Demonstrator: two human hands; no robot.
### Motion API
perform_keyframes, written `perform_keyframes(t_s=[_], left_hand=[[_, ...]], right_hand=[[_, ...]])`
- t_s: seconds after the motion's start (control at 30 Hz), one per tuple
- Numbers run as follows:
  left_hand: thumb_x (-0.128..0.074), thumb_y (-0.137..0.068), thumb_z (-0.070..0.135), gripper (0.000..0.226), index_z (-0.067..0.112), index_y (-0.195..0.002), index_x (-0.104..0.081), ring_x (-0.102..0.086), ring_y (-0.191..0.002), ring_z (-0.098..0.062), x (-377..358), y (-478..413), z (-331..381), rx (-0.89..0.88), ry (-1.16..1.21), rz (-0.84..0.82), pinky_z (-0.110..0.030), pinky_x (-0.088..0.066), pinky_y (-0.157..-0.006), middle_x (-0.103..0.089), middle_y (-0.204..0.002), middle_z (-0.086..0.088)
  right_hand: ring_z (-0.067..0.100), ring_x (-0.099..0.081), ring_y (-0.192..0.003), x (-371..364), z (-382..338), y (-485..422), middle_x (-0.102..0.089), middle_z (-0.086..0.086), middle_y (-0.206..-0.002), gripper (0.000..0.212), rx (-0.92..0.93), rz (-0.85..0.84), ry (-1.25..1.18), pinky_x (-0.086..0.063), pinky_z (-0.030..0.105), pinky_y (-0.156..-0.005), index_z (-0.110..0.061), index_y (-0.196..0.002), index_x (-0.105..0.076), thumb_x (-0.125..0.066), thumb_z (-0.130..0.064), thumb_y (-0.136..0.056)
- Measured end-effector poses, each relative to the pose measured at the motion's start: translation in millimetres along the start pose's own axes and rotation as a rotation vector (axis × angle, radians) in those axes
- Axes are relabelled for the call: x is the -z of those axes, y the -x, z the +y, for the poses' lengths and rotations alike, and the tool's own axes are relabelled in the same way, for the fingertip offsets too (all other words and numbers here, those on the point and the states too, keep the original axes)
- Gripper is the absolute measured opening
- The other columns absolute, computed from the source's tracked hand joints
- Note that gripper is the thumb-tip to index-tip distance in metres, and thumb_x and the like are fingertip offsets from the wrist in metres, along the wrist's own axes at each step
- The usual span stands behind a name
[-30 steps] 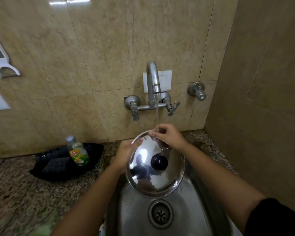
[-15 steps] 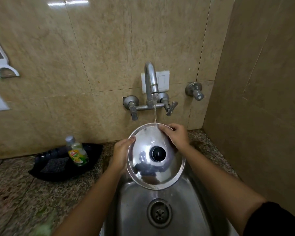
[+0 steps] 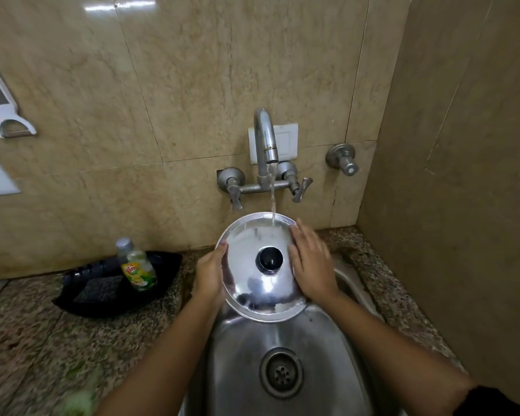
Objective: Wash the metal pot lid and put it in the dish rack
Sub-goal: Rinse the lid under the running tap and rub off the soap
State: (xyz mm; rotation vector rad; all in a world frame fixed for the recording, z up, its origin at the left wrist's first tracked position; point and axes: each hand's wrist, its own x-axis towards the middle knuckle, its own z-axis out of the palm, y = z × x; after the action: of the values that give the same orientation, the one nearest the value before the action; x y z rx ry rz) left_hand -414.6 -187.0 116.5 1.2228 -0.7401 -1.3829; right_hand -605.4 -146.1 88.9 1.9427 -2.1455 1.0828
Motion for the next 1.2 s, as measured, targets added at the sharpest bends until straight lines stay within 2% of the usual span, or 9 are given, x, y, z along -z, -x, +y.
perform_keyframes(t_s=[0.2, 0.3, 0.4, 0.47, 0.63, 0.8, 0.97, 1.07, 1.2], left_hand=[[-0.061, -0.09, 0.032, 0.029, 0.008, -0.073, -0.06, -0.051, -0.056, -0.023, -14.9, 5.8, -13.8, 0.14, 0.028, 0.113, -0.028, -0.043, -0.054, -0.057, -0.065, -0.007], [-0.059, -0.091, 0.034, 0.028, 0.01, -0.076, -0.059, -0.055, -0.062, -0.025, -18.5, 8.5, -21.7, 0.199, 0.05, 0.128, -0.034, -0.05, -0.07, -0.059, -0.07, -0.008], [-0.055, -0.093, 0.035, 0.028, 0.009, -0.087, -0.062, -0.063, -0.08, -0.031, -22.1, 8.0, -25.2, 0.23, 0.119, 0.138, -0.042, -0.051, -0.084, -0.067, -0.09, -0.014], [-0.054, -0.094, 0.035, 0.031, 0.006, -0.091, -0.063, -0.064, -0.08, -0.029, -26.2, 7.6, -25.0, 0.21, 0.13, 0.121, -0.04, -0.05, -0.082, -0.068, -0.091, -0.014], [-0.055, -0.094, 0.027, 0.022, 0.01, -0.085, -0.065, -0.061, -0.066, -0.02, -34.2, 11.4, -21.0, 0.054, 0.012, 0.028, -0.029, -0.05, -0.064, -0.064, -0.074, -0.007], [-0.058, -0.092, 0.03, 0.025, 0.006, -0.089, -0.067, -0.056, -0.065, -0.023, -26.4, 7.2, -14.5, -0.051, -0.074, 0.041, -0.029, -0.045, -0.061, -0.062, -0.073, -0.007], [-0.06, -0.091, 0.029, 0.023, 0.009, -0.08, -0.065, -0.052, -0.06, -0.017, -15.8, 6.8, -4.0, -0.166, -0.229, -0.078, -0.029, -0.046, -0.059, -0.056, -0.064, -0.001], [-0.061, -0.09, 0.025, 0.032, 0.016, -0.06, -0.055, -0.046, -0.051, -0.013, -22.8, 10.6, -3.5, -0.218, -0.298, -0.147, -0.024, -0.039, -0.05, -0.05, -0.055, 0.001], [-0.061, -0.09, 0.025, 0.033, 0.015, -0.06, -0.054, -0.045, -0.05, -0.01, -26.8, 11.9, -3.8, -0.226, -0.289, -0.167, -0.017, -0.039, -0.046, -0.051, -0.056, 0.002]], right_hand=[[0.006, 0.007, -0.146, -20.7, -19.2, 63.5, 0.001, -0.007, -0.159, 0.063, 0.019, -0.142, 0.023, -0.003, 0.03, -0.12, -0.017, -0.153, -0.008, -0.02, -0.042, -0.096], [0.009, 0.001, -0.146, -22.5, -22.0, 75.4, -0.006, -0.003, -0.16, 0.06, -0.037, -0.178, 0.008, -0.014, 0.037, -0.121, -0.016, -0.152, -0.014, -0.018, -0.037, -0.097], [0.013, -0.014, -0.147, -23.4, -30.2, 87.3, -0.02, -0.001, -0.158, 0.055, 0.224, -0.221, 0.0, -0.02, 0.041, -0.119, -0.018, -0.15, -0.025, -0.027, -0.027, -0.096], [0.013, -0.019, -0.146, -24.2, -35.2, 82.7, -0.027, -0.002, -0.157, 0.053, 0.398, -0.234, -0.006, -0.02, 0.037, -0.118, -0.018, -0.149, -0.028, -0.033, -0.024, -0.097], [0.006, -0.01, -0.147, -19.9, -37.9, 41.9, -0.021, -0.004, -0.159, 0.051, 0.321, -0.247, -0.127, -0.017, 0.033, -0.119, -0.02, -0.15, -0.025, -0.034, -0.027, -0.101], [0.009, -0.02, -0.146, 2.6, 14.2, 53.2, -0.027, -0.002, -0.157, 0.051, 0.573, -0.301, -0.029, -0.015, 0.026, -0.119, -0.018, -0.149, -0.031, -0.044, -0.023, -0.1], [0.015, -0.054, -0.117, 20.5, 67.4, 49.9, -0.062, 0.003, -0.127, 0.033, 0.271, -0.047, -0.062, -0.047, 0.041, -0.095, -0.019, -0.126, -0.058, -0.047, -0.02, -0.095], [0.017, -0.052, -0.11, 28.8, 54.3, 29.8, -0.056, 0.004, -0.123, 0.032, 0.02, 0.088, -0.173, -0.045, 0.034, -0.093, -0.019, -0.128, -0.057, -0.046, -0.019, -0.098], [0.016, -0.045, -0.113, 34.6, 23.6, -1.7, -0.048, 0.007, -0.123, 0.034, -0.039, 0.119, -0.32, -0.036, 0.028, -0.097, -0.018, -0.131, -0.055, -0.048, -0.017, -0.098]])
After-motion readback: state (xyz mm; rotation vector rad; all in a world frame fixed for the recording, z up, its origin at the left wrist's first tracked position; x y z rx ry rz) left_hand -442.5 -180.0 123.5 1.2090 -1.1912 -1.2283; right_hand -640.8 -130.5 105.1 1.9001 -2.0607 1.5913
